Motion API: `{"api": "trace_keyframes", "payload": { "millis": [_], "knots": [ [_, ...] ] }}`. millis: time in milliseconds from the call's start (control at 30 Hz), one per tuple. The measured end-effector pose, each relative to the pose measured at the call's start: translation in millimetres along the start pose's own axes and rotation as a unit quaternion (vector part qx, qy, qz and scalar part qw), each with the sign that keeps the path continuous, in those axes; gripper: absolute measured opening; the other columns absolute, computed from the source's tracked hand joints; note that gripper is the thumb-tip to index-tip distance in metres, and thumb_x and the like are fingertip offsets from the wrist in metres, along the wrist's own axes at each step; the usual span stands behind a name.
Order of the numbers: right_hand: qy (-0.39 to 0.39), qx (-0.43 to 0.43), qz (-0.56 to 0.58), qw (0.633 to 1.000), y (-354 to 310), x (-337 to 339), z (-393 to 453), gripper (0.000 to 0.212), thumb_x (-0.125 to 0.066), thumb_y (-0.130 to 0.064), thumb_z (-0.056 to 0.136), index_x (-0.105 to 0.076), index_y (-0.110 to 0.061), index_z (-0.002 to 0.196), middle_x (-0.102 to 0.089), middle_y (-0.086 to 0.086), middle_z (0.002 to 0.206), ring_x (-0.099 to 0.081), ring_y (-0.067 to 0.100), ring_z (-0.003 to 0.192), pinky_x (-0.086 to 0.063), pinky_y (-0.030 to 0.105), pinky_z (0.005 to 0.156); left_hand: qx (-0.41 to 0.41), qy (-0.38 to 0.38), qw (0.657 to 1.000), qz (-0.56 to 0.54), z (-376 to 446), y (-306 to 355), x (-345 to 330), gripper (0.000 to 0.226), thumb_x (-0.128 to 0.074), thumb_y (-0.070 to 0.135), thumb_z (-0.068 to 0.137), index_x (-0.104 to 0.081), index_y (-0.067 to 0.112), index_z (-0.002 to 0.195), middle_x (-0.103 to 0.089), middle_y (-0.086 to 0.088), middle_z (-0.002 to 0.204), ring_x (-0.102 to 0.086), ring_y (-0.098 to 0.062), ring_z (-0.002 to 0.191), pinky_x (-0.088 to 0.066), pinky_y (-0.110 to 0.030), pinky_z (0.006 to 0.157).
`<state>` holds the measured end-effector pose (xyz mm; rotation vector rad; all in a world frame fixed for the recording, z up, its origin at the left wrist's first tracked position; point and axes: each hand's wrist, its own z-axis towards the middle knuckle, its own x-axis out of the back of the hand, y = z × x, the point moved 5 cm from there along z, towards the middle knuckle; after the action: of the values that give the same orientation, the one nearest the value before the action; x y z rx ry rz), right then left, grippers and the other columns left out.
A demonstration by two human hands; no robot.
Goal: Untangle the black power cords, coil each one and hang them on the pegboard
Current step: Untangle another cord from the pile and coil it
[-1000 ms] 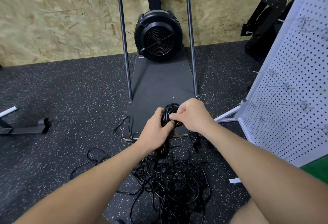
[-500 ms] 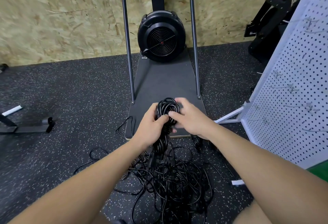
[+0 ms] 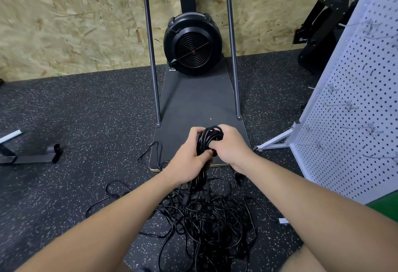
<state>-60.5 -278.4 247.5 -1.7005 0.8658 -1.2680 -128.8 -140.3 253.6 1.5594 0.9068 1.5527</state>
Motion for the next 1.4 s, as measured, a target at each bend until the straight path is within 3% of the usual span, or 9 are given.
{"api": "trace_keyframes", "payload": {
  "millis": [167, 267, 467, 533, 700, 900, 1100, 1233, 1400],
  "knots": [
    [-0.028, 0.028, -0.026, 0.999, -7.2, 2.1, 0.1, 0.024, -0.067, -0.015, 0.092, -0.070, -0.025, 0.114, -0.073, -0.005, 0.107, -0.069, 0.018, 0.099, -0.055, 0.037, 0.082, 0.014, 0.028, 0.997, -0.075, 2.5, -3.7, 0.6, 0.060, -0.076, 0.013, 0.097, -0.043, 0.035, 0.141, -0.074, 0.005, 0.117, -0.076, -0.026, 0.099, -0.059, -0.058, 0.098],
    [-0.022, 0.037, -0.030, 0.999, -9.0, 7.2, 0.0, 0.020, -0.067, -0.016, 0.095, -0.070, -0.025, 0.113, -0.072, -0.007, 0.106, -0.069, 0.014, 0.096, -0.054, 0.033, 0.077, 0.005, 0.014, 0.999, -0.052, 2.7, -1.7, 2.3, 0.082, -0.095, 0.026, 0.083, -0.038, 0.034, 0.141, -0.072, 0.008, 0.125, -0.072, -0.017, 0.114, -0.055, -0.043, 0.105],
    [-0.071, -0.008, 0.176, 0.982, -4.4, 2.8, 1.2, 0.038, -0.068, 0.000, 0.093, -0.067, -0.018, 0.127, -0.077, 0.006, 0.119, -0.074, 0.022, 0.107, -0.058, 0.034, 0.082, 0.017, 0.077, 0.996, -0.052, 0.1, 0.7, 8.2, 0.070, -0.095, 0.034, 0.085, -0.037, 0.028, 0.124, -0.077, 0.001, 0.100, -0.073, -0.019, 0.078, -0.059, -0.045, 0.075],
    [-0.139, -0.028, 0.283, 0.948, -7.1, 5.0, 0.2, 0.037, -0.065, -0.001, 0.098, -0.070, -0.009, 0.135, -0.077, 0.017, 0.123, -0.072, 0.024, 0.103, -0.057, 0.034, 0.080, 0.015, 0.088, 0.994, -0.057, 0.9, 1.1, 14.7, 0.063, -0.093, 0.032, 0.086, -0.042, 0.028, 0.122, -0.076, 0.001, 0.102, -0.075, -0.025, 0.083, -0.061, -0.057, 0.083],
    [-0.176, -0.112, 0.329, 0.921, -11.0, 10.1, -4.7, 0.060, -0.057, -0.054, 0.110, -0.073, -0.003, 0.137, -0.079, 0.017, 0.117, -0.072, 0.028, 0.104, -0.059, 0.048, 0.100, -0.059, 0.043, 0.996, -0.055, -3.9, 12.1, 15.2, 0.051, -0.088, 0.022, 0.093, -0.051, 0.024, 0.126, -0.073, 0.004, 0.111, -0.071, -0.024, 0.100, -0.056, -0.060, 0.095],
    [-0.224, -0.139, 0.330, 0.907, -10.6, 13.9, -10.1, 0.049, -0.061, -0.038, 0.110, -0.068, 0.000, 0.141, -0.070, 0.024, 0.140, -0.070, 0.035, 0.119, -0.050, 0.057, 0.117, -0.067, -0.001, 0.997, -0.036, -4.9, 20.8, 8.3, 0.057, -0.080, 0.011, 0.097, -0.056, 0.034, 0.144, -0.073, 0.007, 0.130, -0.069, -0.018, 0.123, -0.051, -0.056, 0.112],
    [-0.085, -0.171, 0.296, 0.936, -9.6, 22.6, -5.5, 0.030, -0.075, -0.023, 0.105, -0.076, 0.002, 0.121, -0.080, 0.020, 0.114, -0.078, 0.036, 0.099, -0.060, 0.053, 0.099, -0.023, -0.038, 0.999, 0.000, -10.1, 29.0, -0.6, 0.099, -0.079, 0.029, 0.102, -0.010, 0.061, 0.166, -0.075, 0.014, 0.126, -0.075, -0.012, 0.106, -0.055, -0.036, 0.107],
    [0.032, -0.181, 0.250, 0.951, -2.8, 21.9, 6.6, 0.025, -0.068, -0.030, 0.108, -0.073, -0.006, 0.115, -0.079, 0.017, 0.115, -0.077, 0.038, 0.106, -0.061, 0.057, 0.102, 0.034, -0.043, 0.998, 0.009, -2.8, 21.3, -13.7, 0.118, -0.094, 0.043, 0.085, -0.010, 0.054, 0.167, -0.074, 0.017, 0.129, -0.079, -0.009, 0.098, -0.058, -0.035, 0.102],
    [0.120, -0.097, 0.102, 0.983, -2.8, 29.5, 12.9, 0.035, -0.050, -0.034, 0.112, -0.072, -0.011, 0.097, -0.073, 0.007, 0.097, -0.071, 0.033, 0.100, -0.057, 0.045, 0.097, 0.027, -0.064, 0.996, 0.048, -1.7, 26.8, -27.1, 0.026, -0.072, 0.022, 0.089, -0.058, 0.024, 0.110, -0.079, -0.003, 0.077, -0.077, -0.024, 0.071, -0.064, -0.048, 0.081]
  ]
}}
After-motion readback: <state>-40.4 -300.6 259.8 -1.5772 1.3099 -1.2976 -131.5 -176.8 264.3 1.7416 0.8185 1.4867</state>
